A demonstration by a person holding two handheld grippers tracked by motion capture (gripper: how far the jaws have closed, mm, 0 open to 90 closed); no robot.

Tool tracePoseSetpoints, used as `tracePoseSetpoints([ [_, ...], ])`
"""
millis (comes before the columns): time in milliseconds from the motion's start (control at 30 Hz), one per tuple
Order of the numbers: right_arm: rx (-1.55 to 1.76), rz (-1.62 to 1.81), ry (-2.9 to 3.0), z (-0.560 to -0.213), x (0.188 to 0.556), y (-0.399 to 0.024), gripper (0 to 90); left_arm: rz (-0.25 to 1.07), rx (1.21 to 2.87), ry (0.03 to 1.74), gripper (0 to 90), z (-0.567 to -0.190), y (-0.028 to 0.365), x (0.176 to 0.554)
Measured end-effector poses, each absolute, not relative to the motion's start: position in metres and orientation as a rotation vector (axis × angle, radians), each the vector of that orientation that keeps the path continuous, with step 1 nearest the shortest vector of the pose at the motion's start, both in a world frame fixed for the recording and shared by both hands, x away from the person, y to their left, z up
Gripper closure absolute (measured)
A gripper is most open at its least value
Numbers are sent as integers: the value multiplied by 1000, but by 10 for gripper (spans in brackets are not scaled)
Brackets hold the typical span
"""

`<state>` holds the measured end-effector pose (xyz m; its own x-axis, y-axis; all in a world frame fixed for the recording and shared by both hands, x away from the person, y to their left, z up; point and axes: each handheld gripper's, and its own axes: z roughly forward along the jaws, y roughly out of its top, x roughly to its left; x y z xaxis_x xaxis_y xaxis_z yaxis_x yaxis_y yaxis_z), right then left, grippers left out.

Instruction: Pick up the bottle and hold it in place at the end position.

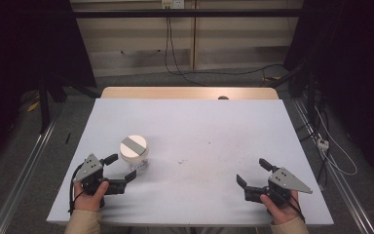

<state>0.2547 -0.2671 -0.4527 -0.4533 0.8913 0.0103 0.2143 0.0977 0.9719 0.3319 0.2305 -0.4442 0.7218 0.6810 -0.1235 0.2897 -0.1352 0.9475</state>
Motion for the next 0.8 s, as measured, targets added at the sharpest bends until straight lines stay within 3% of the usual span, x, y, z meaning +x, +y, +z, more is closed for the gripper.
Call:
tracePoseSetpoints([
  [800, 1079, 1389, 1760, -453, 256, -264, 32, 428, 1740, 836, 51, -451, 210, 358],
])
